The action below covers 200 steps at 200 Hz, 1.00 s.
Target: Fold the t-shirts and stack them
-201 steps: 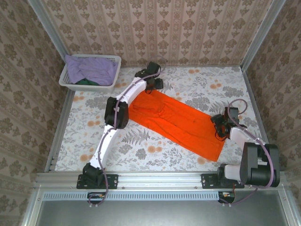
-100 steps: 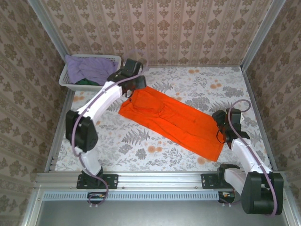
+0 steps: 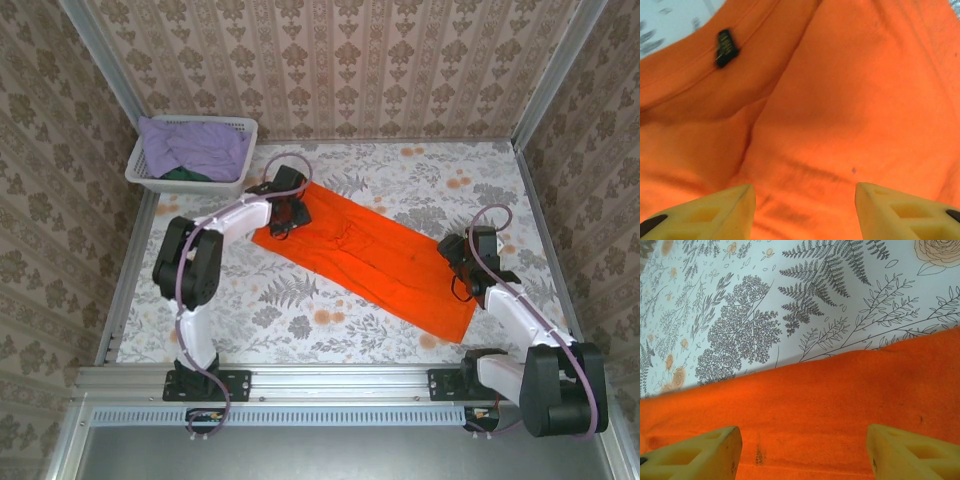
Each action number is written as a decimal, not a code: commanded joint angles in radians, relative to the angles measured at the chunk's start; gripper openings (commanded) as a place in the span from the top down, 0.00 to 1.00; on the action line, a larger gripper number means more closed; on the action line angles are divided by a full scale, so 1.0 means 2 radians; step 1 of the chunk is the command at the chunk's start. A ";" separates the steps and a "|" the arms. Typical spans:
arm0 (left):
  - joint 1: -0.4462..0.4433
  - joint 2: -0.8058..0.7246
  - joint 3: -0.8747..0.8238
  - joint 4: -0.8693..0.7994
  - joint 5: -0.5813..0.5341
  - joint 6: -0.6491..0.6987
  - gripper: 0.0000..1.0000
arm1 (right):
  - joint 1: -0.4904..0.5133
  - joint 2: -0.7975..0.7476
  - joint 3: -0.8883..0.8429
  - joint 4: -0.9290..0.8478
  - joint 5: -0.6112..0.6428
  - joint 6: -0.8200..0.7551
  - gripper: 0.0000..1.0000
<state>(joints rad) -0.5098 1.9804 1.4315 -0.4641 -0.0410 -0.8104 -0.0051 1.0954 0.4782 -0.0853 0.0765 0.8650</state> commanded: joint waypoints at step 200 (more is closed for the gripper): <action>0.052 0.417 0.656 -0.059 0.221 0.136 0.32 | 0.057 0.016 0.044 -0.012 0.027 -0.041 0.35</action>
<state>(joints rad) -0.4114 2.8044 2.7052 -0.6998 0.2539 -0.5747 0.0494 1.0908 0.4847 -0.0868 0.1070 0.8413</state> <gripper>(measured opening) 0.658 0.677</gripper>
